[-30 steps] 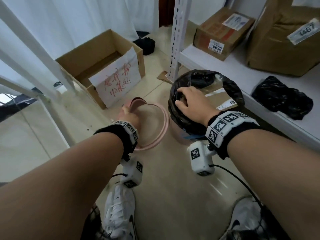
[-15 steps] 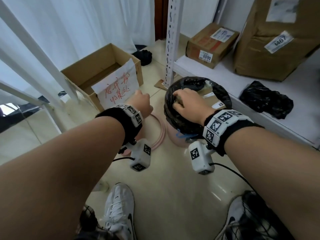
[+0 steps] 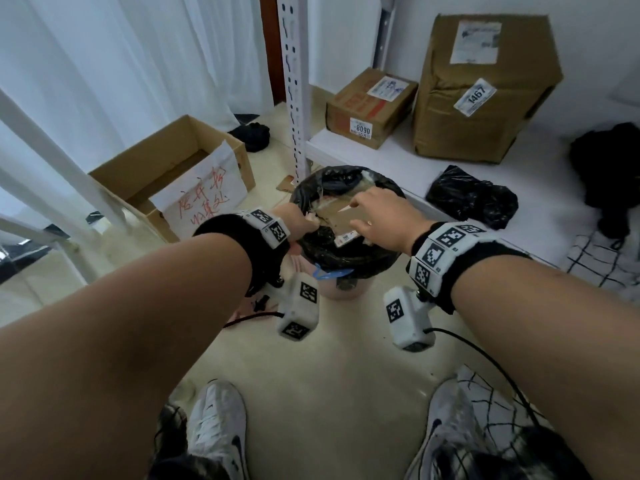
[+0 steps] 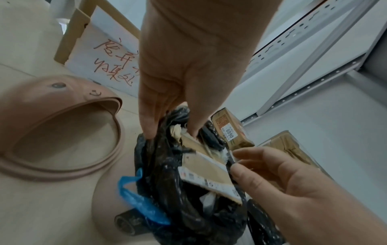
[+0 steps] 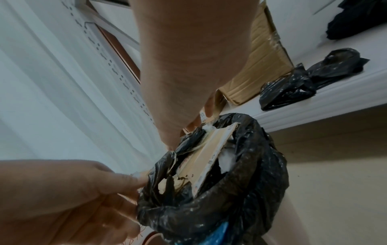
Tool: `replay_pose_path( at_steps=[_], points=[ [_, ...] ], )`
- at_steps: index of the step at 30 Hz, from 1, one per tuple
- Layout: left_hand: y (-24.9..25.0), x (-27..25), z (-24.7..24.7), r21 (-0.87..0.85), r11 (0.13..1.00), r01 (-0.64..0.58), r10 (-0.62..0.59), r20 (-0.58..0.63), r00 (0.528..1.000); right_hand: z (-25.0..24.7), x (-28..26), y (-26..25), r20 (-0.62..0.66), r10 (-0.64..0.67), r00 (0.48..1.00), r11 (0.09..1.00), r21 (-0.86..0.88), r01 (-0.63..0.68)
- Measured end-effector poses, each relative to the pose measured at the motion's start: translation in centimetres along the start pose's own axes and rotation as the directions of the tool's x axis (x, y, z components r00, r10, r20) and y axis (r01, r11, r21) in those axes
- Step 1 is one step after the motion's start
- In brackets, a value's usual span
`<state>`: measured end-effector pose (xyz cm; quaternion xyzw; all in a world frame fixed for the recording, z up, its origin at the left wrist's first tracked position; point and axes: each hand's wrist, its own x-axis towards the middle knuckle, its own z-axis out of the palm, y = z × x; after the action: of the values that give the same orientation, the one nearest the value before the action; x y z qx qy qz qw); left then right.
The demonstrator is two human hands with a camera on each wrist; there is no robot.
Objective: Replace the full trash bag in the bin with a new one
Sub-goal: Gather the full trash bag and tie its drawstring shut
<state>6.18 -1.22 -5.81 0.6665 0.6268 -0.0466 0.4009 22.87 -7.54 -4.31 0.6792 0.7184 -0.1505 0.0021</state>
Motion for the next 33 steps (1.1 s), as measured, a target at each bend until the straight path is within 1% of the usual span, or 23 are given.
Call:
replay_pose_path(
  at_steps=[2,4,6,8,12,14,17,20,22,23,24,26,28,30,31,33],
  points=[
    [-0.3,0.6,0.9,0.005,1.0,0.004,-0.004,-0.017,1.0,0.4,-0.2,0.4,0.015,0.01,1.0,1.0,0.002,-0.01],
    [-0.8,1.1,1.6,-0.037,0.999,0.015,-0.016,-0.025,1.0,0.9,-0.3,0.8,0.039,0.009,0.999,1.0,0.002,-0.01],
    [-1.2,1.0,1.7,-0.084,0.995,0.051,-0.051,0.005,0.999,1.2,-0.2,1.1,0.057,0.01,0.998,1.0,0.006,-0.01],
    [-1.3,1.0,1.5,-0.113,0.992,0.058,-0.056,0.016,0.998,1.4,0.0,1.2,0.059,0.024,0.998,1.0,0.019,-0.025],
    [-2.2,1.7,1.0,-0.114,0.993,0.028,-0.038,-0.09,0.995,2.2,0.5,0.6,0.067,0.017,0.998,0.999,0.037,-0.02],
    [-2.9,2.2,0.7,-0.163,0.986,0.022,-0.046,-0.143,0.989,2.4,0.8,-0.1,0.107,-0.011,0.994,1.0,0.028,0.009],
    [-3.7,2.7,0.4,-0.243,0.97,0.017,-0.064,-0.188,0.98,2.5,0.9,-1.2,0.177,-0.06,0.982,0.998,0.022,0.057],
    [-4.0,2.6,0.4,-0.318,0.948,0.028,-0.087,-0.173,0.981,2.6,1.0,-2.0,0.205,-0.085,0.975,0.996,0.008,0.085],
    [-4.1,2.3,0.3,-0.326,0.942,0.076,-0.129,-0.142,0.981,2.6,1.2,-2.4,0.212,-0.093,0.973,0.995,0.001,0.095],
    [-4.1,2.2,0.4,-0.336,0.935,0.109,-0.153,-0.105,0.983,2.6,1.2,-2.6,0.218,-0.095,0.971,0.995,0.004,0.096],
    [-4.2,2.0,0.4,-0.392,0.91,0.137,-0.172,-0.054,0.984,2.6,1.3,-2.7,0.228,-0.096,0.969,0.995,0.01,0.096],
    [-4.1,1.3,0.5,-0.492,0.853,0.176,-0.162,0.071,0.984,2.7,1.4,-2.9,0.252,-0.099,0.963,0.995,0.027,0.095],
    [-4.2,0.7,0.4,-0.506,0.845,0.175,-0.136,0.113,0.984,2.7,1.5,-3.1,0.271,-0.101,0.957,0.995,0.042,0.093],
    [-4.1,0.4,0.1,-0.489,0.86,0.146,-0.11,0.103,0.989,2.6,1.6,-3.3,0.275,-0.097,0.957,0.995,0.046,0.087],
    [-4.0,0.4,-0.1,-0.472,0.873,0.123,-0.1,0.073,0.992,2.7,1.6,-3.3,0.271,-0.095,0.958,0.995,0.046,0.085],
    [-3.8,0.9,-0.4,-0.432,0.901,0.039,-0.057,-0.028,0.998,2.7,1.7,-3.4,0.265,-0.091,0.96,0.995,0.053,0.08]
  ],
)
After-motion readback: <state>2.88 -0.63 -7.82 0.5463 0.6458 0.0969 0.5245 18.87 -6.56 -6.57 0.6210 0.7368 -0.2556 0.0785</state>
